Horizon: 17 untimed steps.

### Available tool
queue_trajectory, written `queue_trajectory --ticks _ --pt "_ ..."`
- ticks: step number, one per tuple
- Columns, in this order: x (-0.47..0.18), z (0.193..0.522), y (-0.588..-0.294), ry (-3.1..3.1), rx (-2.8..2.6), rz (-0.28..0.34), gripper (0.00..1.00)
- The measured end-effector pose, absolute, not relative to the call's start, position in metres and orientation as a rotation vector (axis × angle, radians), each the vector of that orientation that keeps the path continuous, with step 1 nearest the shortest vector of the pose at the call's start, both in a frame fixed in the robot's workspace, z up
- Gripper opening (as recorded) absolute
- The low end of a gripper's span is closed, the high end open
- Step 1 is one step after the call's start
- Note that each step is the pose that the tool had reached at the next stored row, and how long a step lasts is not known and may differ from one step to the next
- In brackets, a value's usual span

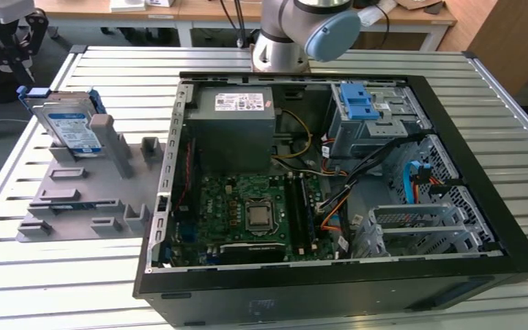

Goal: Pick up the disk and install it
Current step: 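Pick up the disk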

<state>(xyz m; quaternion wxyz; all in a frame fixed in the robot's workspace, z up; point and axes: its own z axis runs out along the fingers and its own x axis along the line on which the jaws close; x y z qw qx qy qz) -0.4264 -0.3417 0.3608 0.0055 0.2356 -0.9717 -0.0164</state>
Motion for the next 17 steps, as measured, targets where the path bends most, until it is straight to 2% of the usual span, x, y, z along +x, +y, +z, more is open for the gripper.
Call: queue_trajectory --ticks 17 --pt "-0.4264 0.3608 -0.3417 -3.018 0.827 -0.051 0.11"
